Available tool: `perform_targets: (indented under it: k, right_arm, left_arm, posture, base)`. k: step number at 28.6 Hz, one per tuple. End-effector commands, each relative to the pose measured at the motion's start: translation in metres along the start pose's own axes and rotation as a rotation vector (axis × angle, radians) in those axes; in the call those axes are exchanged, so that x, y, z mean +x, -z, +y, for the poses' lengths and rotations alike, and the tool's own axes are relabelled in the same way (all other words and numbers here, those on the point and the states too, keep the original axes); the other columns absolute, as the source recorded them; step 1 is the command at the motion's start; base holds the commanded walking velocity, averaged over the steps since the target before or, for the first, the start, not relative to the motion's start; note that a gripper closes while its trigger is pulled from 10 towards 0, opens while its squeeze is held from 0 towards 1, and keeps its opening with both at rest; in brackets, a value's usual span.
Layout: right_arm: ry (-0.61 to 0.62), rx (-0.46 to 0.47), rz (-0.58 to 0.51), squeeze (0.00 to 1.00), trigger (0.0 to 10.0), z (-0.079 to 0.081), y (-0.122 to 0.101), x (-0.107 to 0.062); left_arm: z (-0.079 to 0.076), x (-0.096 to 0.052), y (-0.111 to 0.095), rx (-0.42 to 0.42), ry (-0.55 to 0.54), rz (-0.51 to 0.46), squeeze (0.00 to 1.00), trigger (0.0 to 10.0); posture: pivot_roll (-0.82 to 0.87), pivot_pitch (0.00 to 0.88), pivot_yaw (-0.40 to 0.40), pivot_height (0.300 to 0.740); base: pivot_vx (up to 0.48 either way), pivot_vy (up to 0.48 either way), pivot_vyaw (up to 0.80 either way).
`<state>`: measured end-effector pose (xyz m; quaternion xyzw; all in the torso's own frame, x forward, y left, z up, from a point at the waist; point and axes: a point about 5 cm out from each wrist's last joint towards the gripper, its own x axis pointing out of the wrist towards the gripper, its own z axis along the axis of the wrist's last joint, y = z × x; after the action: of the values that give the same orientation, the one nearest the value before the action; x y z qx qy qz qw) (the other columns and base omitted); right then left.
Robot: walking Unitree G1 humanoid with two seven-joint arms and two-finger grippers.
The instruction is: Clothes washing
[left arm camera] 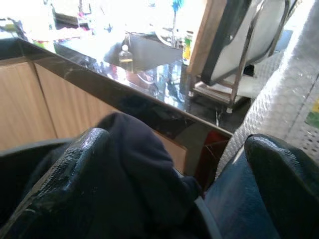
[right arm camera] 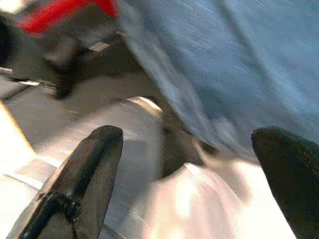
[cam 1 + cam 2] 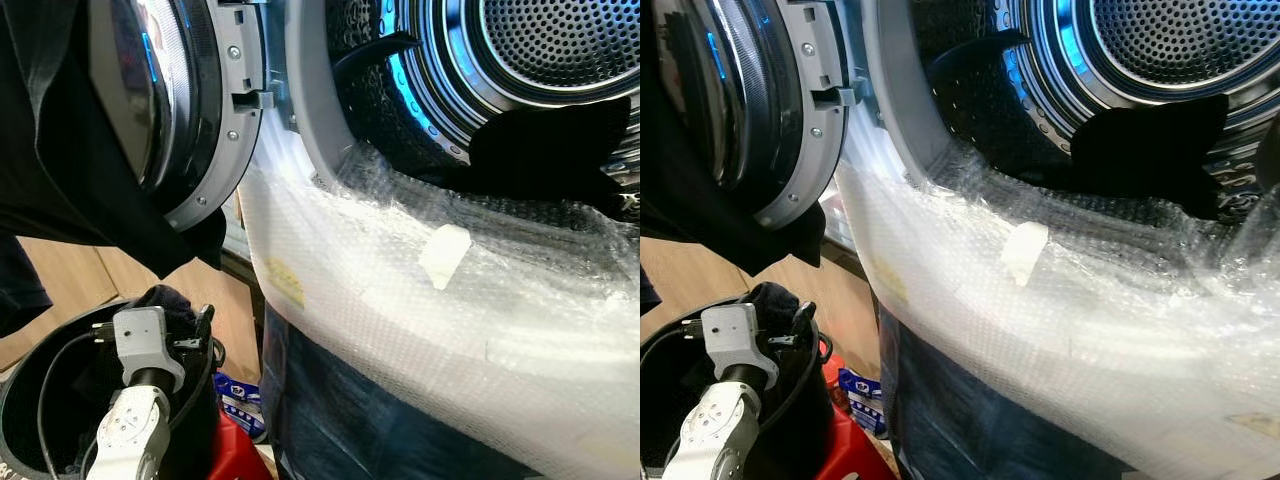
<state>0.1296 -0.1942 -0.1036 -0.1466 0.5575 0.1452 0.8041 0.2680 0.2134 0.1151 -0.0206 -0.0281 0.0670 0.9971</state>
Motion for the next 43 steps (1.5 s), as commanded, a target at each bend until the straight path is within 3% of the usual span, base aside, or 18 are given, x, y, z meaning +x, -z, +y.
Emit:
perform_targets:
  k: [1,9,13,20,23,24,29,37,40,43]
  right_arm:
    - [0.044,-0.001,0.058,0.00,10.0,-0.003,0.016,-0.002]
    - [0.154,0.029,0.024,0.00,10.0,-0.008,0.010,-0.001]
    - [0.171,0.061,0.011,0.00,10.0,-0.008,0.004,0.000]
    - [0.167,0.048,0.009,0.00,10.0,-0.007,0.001,0.000]
    - [0.166,0.056,0.010,0.00,10.0,-0.007,0.001,0.000]
    - [0.166,0.059,0.012,0.00,10.0,-0.007,0.001,0.000]
    - [0.166,0.051,0.007,0.00,10.0,-0.008,-0.001,0.000]
    - [0.165,0.053,0.004,0.00,10.0,-0.006,-0.002,0.001]
    - [0.158,0.050,0.009,0.00,10.0,-0.004,0.000,0.001]
    - [0.157,0.046,0.013,0.00,10.0,-0.004,0.001,0.001]
  left_arm:
    - [0.001,-0.003,-0.004,0.011,-0.004,-0.002,0.00,10.0]
    - [0.006,-0.009,-0.010,-0.008,-0.071,0.001,0.00,10.0]
    - [0.015,-0.011,-0.008,-0.040,-0.154,0.026,0.00,10.0]
    - [0.037,-0.011,0.008,-0.288,-0.307,0.147,0.00,10.0]
    - [0.041,-0.012,0.015,-0.348,-0.323,0.193,0.00,10.0]
    - [0.043,-0.012,0.020,-0.396,-0.324,0.233,0.00,10.0]
    - [0.037,-0.011,0.023,-0.420,-0.251,0.277,0.00,10.0]
    - [0.025,-0.017,0.035,-0.367,-0.154,0.367,0.00,10.0]
    - [0.023,-0.018,0.041,-0.456,-0.142,0.414,0.00,10.0]
    - [0.024,-0.017,0.042,-0.438,-0.126,0.425,0.00,10.0]
  posture:
    - [0.04,0.042,-0.006,0.740]
    - [0.05,0.058,0.001,0.740]
    - [0.05,0.067,0.007,0.740]
    - [0.05,0.072,0.004,0.740]
    - [0.06,0.073,0.006,0.740]
    - [0.06,0.077,0.005,0.740]
    - [0.06,0.075,0.005,0.740]
    - [0.05,0.058,0.018,0.740]
    - [0.04,0.022,0.024,0.740]
    - [0.03,0.017,0.021,0.740]
  base:
    - [0.000,0.000,0.00]
    - [0.000,0.000,0.00]
    - [0.000,0.000,0.00]
    - [0.000,0.000,0.00]
    - [0.000,0.000,0.00]
    - [0.000,0.000,0.00]
    - [0.000,0.000,0.00]
    - [0.000,0.000,0.00]
    - [0.000,0.000,0.00]
    - [0.000,0.000,0.00]
